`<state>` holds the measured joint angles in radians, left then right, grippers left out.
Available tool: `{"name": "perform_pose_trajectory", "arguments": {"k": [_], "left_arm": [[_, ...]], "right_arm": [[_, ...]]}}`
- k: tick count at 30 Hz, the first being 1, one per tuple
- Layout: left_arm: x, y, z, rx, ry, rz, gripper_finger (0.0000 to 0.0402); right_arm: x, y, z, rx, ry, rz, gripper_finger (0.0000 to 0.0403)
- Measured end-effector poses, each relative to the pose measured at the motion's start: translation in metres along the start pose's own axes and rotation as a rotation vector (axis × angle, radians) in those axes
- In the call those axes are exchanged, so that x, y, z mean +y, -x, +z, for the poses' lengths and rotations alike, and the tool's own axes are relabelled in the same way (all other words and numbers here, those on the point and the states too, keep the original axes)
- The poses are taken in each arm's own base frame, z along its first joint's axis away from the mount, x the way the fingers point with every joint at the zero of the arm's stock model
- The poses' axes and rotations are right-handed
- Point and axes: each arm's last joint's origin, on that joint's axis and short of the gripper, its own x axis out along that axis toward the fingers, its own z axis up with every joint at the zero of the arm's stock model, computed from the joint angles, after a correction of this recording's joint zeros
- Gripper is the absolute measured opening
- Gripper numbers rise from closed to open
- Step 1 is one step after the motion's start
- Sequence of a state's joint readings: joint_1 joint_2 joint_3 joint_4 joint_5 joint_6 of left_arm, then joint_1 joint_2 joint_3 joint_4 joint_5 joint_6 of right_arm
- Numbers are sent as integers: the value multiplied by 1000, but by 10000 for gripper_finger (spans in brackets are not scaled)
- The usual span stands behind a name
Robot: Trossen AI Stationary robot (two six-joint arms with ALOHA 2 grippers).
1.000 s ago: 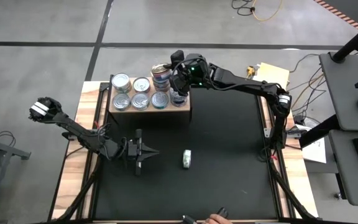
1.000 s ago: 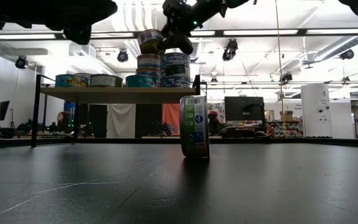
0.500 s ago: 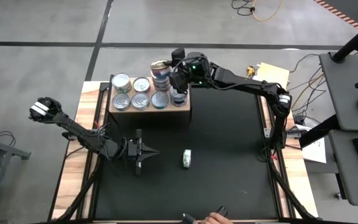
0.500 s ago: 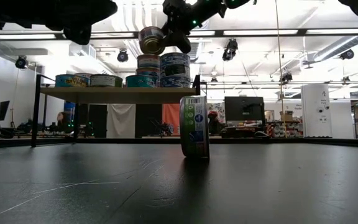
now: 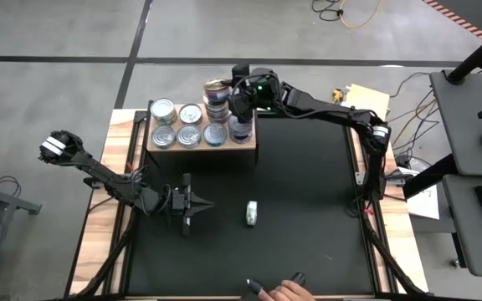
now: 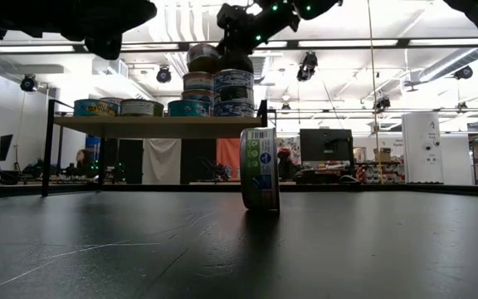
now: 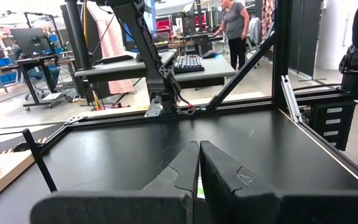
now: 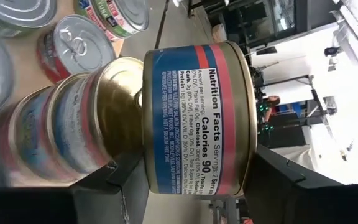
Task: Stack canned seafood by type on shelf
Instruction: Stack the blue and pink tuna can on top of the other blue and pink tuna can on the shelf
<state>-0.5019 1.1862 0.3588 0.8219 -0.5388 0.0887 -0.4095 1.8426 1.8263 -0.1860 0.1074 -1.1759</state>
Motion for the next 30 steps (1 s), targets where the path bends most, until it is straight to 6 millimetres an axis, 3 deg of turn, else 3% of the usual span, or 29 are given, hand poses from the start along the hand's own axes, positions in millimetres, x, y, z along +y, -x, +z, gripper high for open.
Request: {"name": "perform_pose_trajectory", "arguments": {"k": [17, 30], "left_arm": [[0, 0, 0, 2, -5, -1, 0], [0, 0, 0, 4, -6, -1, 0]], "right_arm": [[6, -6, 0, 6, 3, 10, 222], [6, -5, 1, -3, -44, 14, 280]]}}
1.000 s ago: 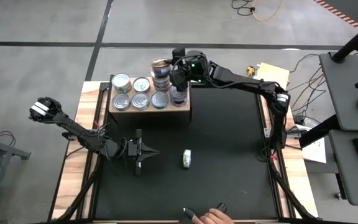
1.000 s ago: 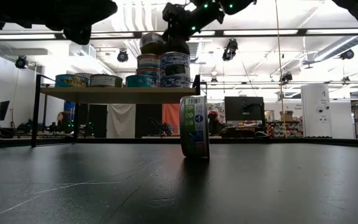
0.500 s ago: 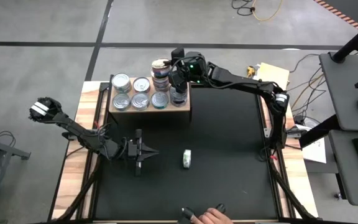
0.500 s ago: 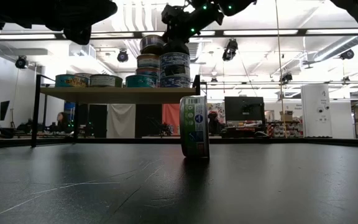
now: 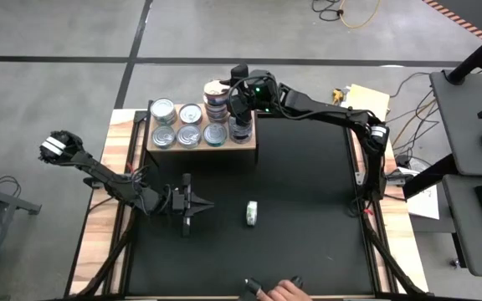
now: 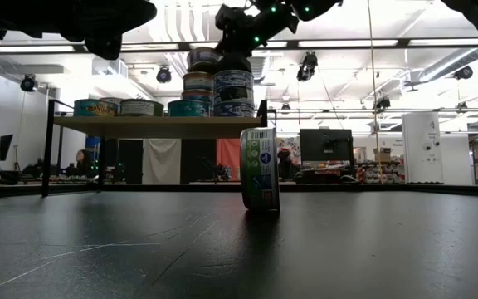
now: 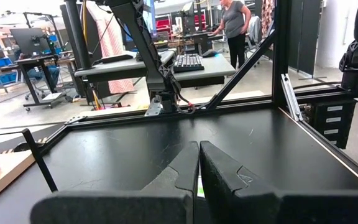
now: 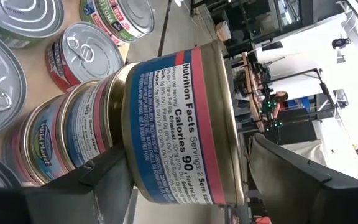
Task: Stack canned seafood by type on shelf
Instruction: Stack the blue and pink tuna can on top of the other blue and pink tuna can on the shelf
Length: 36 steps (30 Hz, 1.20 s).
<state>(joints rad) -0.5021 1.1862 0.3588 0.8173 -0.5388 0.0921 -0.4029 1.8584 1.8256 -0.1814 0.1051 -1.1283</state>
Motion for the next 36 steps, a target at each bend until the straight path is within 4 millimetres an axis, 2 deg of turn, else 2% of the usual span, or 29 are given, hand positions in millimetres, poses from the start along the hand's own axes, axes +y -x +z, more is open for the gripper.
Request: {"name": "perform_pose_trajectory", "arguments": {"k": [19, 26, 36], "left_arm": [[0, 0, 0, 0, -4, 1, 0], [0, 0, 0, 0, -4, 0, 0], [0, 0, 0, 0, -4, 1, 0]], "right_arm": [[-1, 2, 8, -21, -8, -4, 346], [-9, 6, 13, -41, -48, -20, 350], [-4, 5, 10, -18, -72, 23, 355]]}}
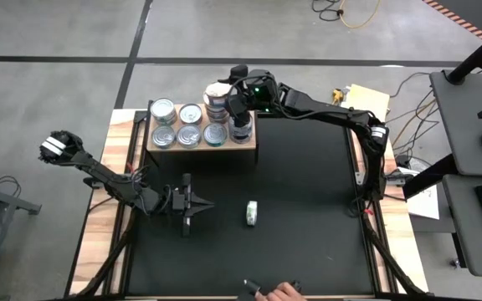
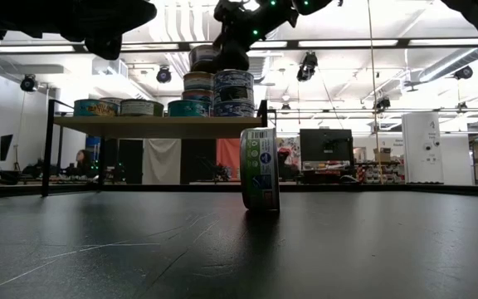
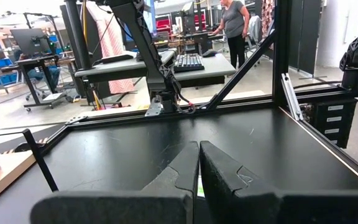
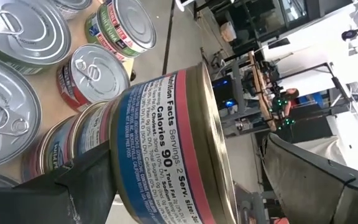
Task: Stack canned seafood by type on shelf
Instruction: Stack the blue and pink tuna can on top of the other blue and pink tuna can on the shelf
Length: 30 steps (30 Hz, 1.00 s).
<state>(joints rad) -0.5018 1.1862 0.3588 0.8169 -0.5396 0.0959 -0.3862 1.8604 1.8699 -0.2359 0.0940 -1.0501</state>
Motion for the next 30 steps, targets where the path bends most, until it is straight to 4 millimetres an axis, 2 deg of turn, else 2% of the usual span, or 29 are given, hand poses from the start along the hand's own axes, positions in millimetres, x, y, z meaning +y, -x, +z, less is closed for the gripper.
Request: {"name": "perform_pose_trajectory", "arguments": {"k": [14, 30], "left_arm": [[0, 0, 1, -6, -15, 3, 0], [0, 0, 1, -10, -13, 3, 0]], "right_arm": [[-2, -1, 0, -42, -132, 5, 354], [-13, -3, -12, -167, -297, 61, 354]]}}
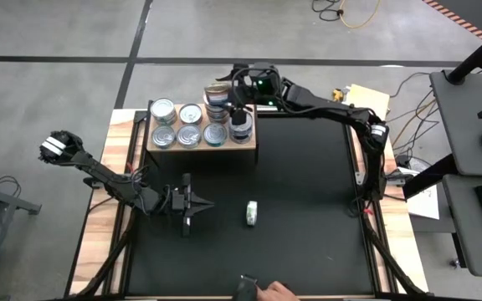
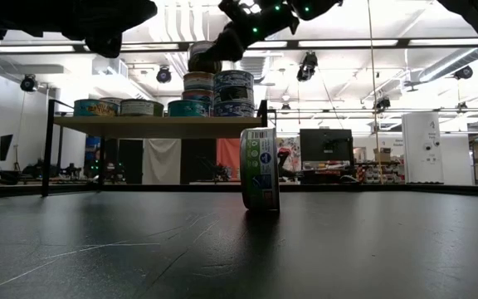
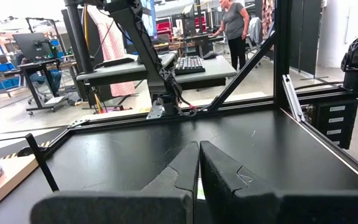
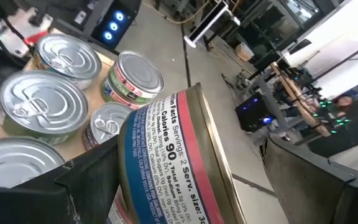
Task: Stack canned seafood by type on shelf
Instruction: Stack the blue and pink tuna can on top of the other blue and pink tuna can on the shelf
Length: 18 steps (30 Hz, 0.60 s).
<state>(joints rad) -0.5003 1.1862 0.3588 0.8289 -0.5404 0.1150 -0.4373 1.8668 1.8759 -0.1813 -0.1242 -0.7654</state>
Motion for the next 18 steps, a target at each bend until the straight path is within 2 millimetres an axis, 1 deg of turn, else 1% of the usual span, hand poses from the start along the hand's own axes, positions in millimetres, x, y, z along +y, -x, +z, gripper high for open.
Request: {"name": "perform_pose_trajectory", "arguments": {"k": [6, 13, 18], "left_arm": [[0, 0, 0, -1, 0, 0, 0], [0, 0, 0, -1, 0, 0, 0], [0, 0, 0, -1, 0, 0, 0]], "right_arm": [[-4, 1, -4, -21, -44, 16, 354], [2, -2, -11, -4, -8, 37, 354], [4, -3, -13, -1, -22, 40, 354]]}}
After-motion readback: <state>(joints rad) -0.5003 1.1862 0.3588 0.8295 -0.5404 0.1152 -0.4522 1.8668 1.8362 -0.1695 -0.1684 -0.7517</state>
